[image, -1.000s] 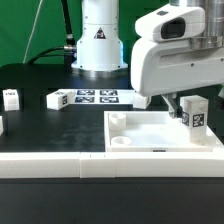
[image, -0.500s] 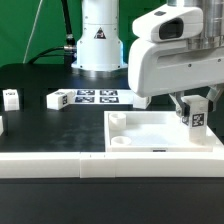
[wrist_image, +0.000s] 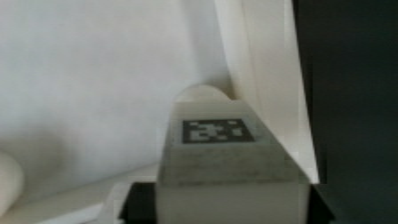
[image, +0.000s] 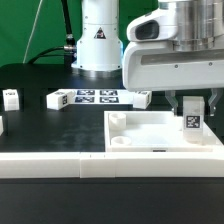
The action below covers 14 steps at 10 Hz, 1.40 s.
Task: Assemble one leg
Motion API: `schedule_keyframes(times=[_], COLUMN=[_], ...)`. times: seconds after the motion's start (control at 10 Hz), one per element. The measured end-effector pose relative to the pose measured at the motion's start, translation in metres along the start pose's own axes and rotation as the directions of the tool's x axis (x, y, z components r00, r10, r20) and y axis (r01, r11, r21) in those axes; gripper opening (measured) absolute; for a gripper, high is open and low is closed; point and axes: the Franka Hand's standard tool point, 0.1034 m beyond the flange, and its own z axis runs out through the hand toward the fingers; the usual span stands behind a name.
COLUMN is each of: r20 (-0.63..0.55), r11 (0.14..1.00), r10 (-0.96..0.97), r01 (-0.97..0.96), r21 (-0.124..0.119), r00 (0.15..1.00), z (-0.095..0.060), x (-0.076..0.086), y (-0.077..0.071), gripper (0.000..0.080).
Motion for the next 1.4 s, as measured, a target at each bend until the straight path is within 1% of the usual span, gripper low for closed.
schedule_keyframes(times=[0.1,0.2,0.3,0.4,0.6,0.7,0.8,0.9,1.0,1.1,1.2,1.3,1.4], r20=[-0.001,-0.016,-0.017,-0.017,-0.018,-0.016,0.001,0.015,0.015,0.013,0.015,0.016,0.018], r11=[0.985,0.949,0.915,0.832,0.673,0.637,0.548,0.490,0.493,0.545,0.575,0.653,0.757], r10=[0.171,0.315,0.404,0.555,0.740,0.771,0.836,0.871,0.870,0.838,0.818,0.757,0.653], r01=[-0.171,-0.315,-0.404,-0.555,-0.740,-0.771,-0.836,-0.871,-0.870,-0.838,-0.818,-0.757,-0.653], r21=[0.005,0.014,0.014,0.014,0.015,0.015,0.018,0.021,0.020,0.021,0.017,0.006,0.000], r00=[0.985,0.949,0.915,0.832,0.672,0.637,0.548,0.490,0.493,0.546,0.576,0.653,0.757], z=[0.0001,0.0004,0.0004,0.0011,0.0025,0.0025,0.0021,0.0014,0.0019,0.0020,0.0020,0.0021,0.0019], x=[0.0004,0.0021,0.0021,0.0007,-0.0023,-0.0025,-0.0019,-0.0011,-0.0020,-0.0021,-0.0030,-0.0046,-0.0061], y=[0.0005,0.0005,0.0006,-0.0006,-0.0041,-0.0045,-0.0036,-0.0034,-0.0044,-0.0046,-0.0051,-0.0049,-0.0057], gripper=[0.0294,0.0294,0.0294,0.0294,0.0294,0.0294,0.0294,0.0294,0.0300,0.0300,0.0503,0.0503,0.0618])
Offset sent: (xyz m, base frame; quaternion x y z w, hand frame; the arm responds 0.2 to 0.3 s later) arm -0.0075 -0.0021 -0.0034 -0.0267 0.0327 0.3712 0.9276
